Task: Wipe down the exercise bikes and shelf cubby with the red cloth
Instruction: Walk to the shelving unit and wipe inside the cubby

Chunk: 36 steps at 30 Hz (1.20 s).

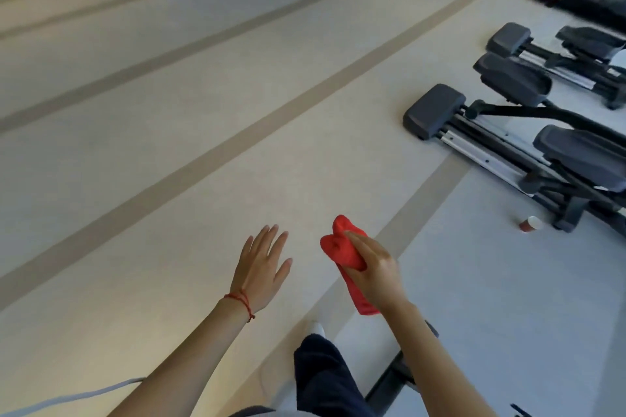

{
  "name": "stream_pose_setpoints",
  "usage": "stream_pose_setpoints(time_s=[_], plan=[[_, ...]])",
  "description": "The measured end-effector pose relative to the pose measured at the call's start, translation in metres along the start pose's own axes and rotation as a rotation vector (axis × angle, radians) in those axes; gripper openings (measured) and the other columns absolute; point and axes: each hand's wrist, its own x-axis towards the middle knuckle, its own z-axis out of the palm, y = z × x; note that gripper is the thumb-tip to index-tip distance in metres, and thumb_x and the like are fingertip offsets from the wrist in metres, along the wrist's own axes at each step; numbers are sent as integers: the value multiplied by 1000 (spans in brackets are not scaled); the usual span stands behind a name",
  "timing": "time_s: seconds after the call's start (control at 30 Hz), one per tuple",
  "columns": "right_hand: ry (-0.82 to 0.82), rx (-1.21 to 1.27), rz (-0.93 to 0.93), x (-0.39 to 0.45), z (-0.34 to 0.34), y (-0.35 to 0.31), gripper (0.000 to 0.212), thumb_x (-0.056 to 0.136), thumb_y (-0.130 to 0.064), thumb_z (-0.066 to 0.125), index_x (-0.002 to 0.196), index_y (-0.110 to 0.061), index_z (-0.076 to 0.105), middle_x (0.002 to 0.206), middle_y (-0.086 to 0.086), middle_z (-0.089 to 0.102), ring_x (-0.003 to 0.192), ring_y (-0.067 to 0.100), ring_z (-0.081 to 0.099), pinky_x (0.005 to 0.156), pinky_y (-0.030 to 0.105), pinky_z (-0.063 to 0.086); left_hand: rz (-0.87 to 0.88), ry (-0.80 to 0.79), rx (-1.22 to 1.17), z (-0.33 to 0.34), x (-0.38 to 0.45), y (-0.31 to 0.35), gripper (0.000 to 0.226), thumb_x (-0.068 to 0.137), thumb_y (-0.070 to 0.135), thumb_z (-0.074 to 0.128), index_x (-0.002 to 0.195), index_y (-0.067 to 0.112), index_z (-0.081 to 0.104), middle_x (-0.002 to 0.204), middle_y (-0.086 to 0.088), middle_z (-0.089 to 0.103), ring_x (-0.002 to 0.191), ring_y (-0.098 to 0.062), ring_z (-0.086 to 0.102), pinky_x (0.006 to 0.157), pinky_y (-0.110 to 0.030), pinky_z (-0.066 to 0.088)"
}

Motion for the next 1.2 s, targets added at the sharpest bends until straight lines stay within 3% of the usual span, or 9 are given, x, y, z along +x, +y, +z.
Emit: stream_pose_setpoints(time_s=[0.17, 0.6, 0.93, 1.1, 1.2], plan=[[-26, -1, -57, 85, -10, 39, 45, 67, 2, 78, 110, -4, 66, 106, 13, 69, 89, 32, 66, 66, 44, 56, 17, 50, 18, -16, 91, 8, 49, 94, 33, 39, 136, 9, 34, 147, -16, 34, 138, -31, 24, 112, -47, 18], [-46, -52, -85, 338, 45, 108, 51, 59, 3, 82, 106, -8, 68, 105, 8, 70, 86, 25, 68, 65, 33, 51, -10, 69, 15, -44, 346, -69, 51, 96, 36, 33, 141, 14, 23, 151, -10, 24, 141, -24, 13, 114, -41, 6], [-31, -11, -17, 565, 79, 148, 52, 62, 6, 77, 112, -6, 66, 112, 11, 67, 95, 34, 65, 72, 48, 54, 8, 32, 40, -107, 569, -131, 52, 95, 37, 35, 139, 12, 27, 150, -12, 28, 140, -27, 17, 114, -43, 10], [-28, -9, 6, 659, 82, 188, 50, 66, 2, 78, 113, -9, 65, 113, 10, 67, 95, 32, 64, 73, 48, 54, 29, 14, 56, -113, 673, -140, 56, 94, 45, 19, 138, 12, 32, 147, -14, 34, 138, -31, 24, 112, -47, 16], [-24, -17, 2, 722, 84, 222, 49, 67, 0, 79, 114, -8, 65, 113, 12, 67, 96, 33, 64, 77, 49, 54, 29, -3, 55, -109, 745, -143, 52, 94, 38, 35, 139, 13, 29, 148, -14, 30, 139, -29, 21, 113, -46, 13]])
